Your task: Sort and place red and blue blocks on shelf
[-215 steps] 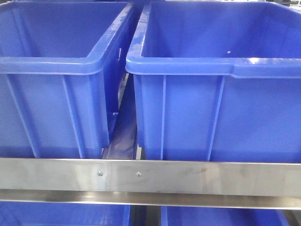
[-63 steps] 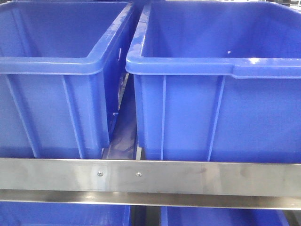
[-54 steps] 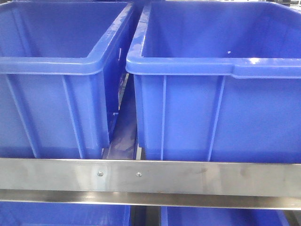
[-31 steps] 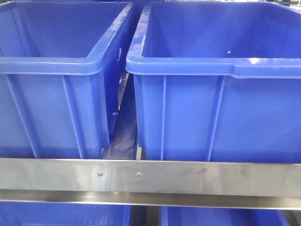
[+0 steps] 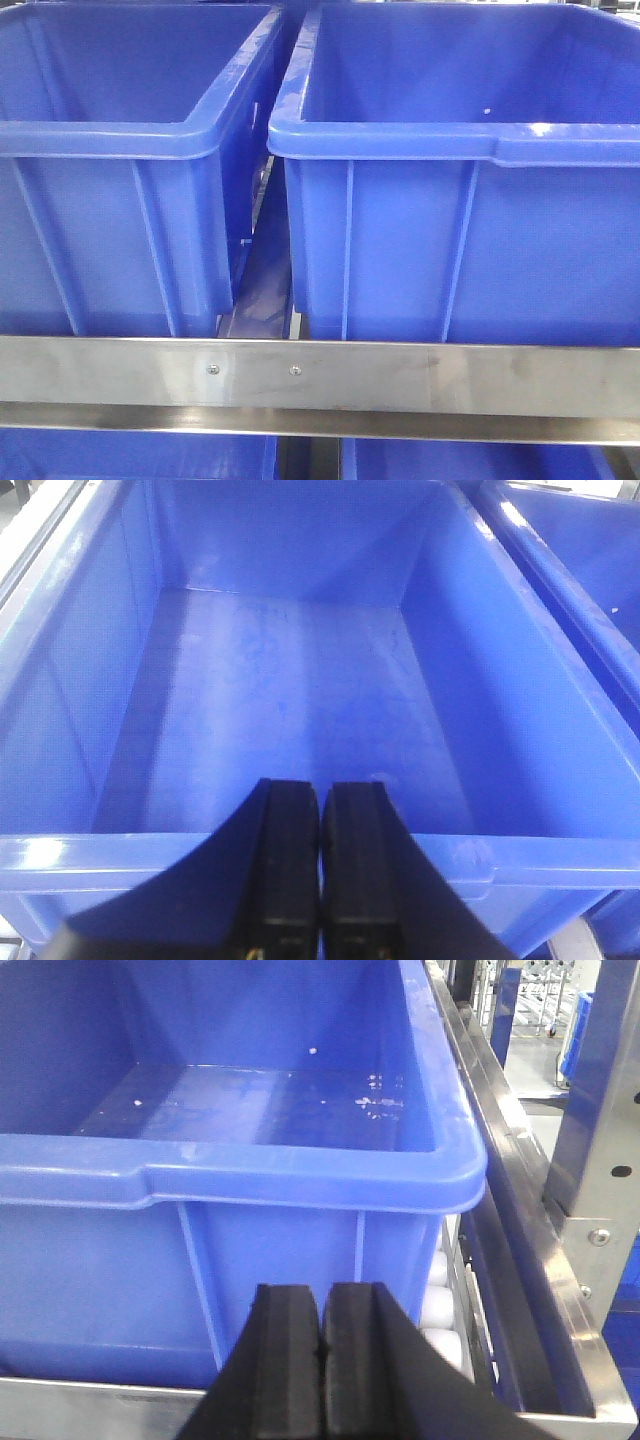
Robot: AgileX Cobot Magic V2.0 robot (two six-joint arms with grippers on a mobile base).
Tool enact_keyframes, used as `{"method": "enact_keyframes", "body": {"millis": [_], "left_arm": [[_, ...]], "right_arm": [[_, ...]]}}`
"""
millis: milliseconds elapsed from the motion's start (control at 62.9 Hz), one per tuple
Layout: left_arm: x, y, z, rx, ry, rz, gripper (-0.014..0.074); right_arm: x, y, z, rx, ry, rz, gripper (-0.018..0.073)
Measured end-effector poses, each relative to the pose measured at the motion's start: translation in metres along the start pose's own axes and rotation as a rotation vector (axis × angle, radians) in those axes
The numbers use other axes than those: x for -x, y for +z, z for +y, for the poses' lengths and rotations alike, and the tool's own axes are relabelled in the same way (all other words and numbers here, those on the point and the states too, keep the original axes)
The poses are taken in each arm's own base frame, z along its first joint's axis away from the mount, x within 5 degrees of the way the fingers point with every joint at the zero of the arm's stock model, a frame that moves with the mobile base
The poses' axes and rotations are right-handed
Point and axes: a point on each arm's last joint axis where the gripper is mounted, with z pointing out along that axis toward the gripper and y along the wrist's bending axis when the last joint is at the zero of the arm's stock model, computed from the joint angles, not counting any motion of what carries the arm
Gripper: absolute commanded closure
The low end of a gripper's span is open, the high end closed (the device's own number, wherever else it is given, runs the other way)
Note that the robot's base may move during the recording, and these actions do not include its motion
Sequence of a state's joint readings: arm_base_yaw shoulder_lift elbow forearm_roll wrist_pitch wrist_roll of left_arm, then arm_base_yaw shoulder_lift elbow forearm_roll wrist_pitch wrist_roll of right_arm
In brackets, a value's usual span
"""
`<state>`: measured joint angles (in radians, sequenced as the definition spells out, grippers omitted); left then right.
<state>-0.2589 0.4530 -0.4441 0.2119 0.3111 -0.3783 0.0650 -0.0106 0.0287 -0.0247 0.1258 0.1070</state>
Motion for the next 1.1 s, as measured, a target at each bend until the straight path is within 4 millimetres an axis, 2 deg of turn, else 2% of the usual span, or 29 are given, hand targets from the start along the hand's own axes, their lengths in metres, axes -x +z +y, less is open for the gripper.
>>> {"method": "enact_keyframes", "body": {"millis": [302, 445, 620, 779, 970, 1098], "left_arm": [[0.000, 0.000, 0.000, 0.001, 0.002, 0.000, 0.0467], [-0.002, -0.007, 0.003, 0.018, 0.009, -0.034, 0.0467], [-0.029, -0.019, 0.012, 0.061, -0.015, -0.109, 0.0467], [-0.061, -0.025, 0.018, 0.063, -0.047, -0.181, 0.0467], [-0.096, -0.024, 0.022, 0.053, -0.074, -0.199, 0.0467], [-0.110, -0.019, 0.024, 0.048, -0.092, -0.182, 0.0467]], "right_arm": [[0.000, 0.000, 0.000, 0.000, 0.000, 0.000, 0.0492], [0.000, 0.000, 0.000, 0.000, 0.000, 0.000, 0.0492], [0.000, 0.000, 0.000, 0.000, 0.000, 0.000, 0.0492], [0.000, 0.000, 0.000, 0.000, 0.000, 0.000, 0.0492], [0.000, 0.000, 0.000, 0.000, 0.000, 0.000, 0.0492], [0.000, 0.000, 0.000, 0.000, 0.000, 0.000, 0.0492]]}}
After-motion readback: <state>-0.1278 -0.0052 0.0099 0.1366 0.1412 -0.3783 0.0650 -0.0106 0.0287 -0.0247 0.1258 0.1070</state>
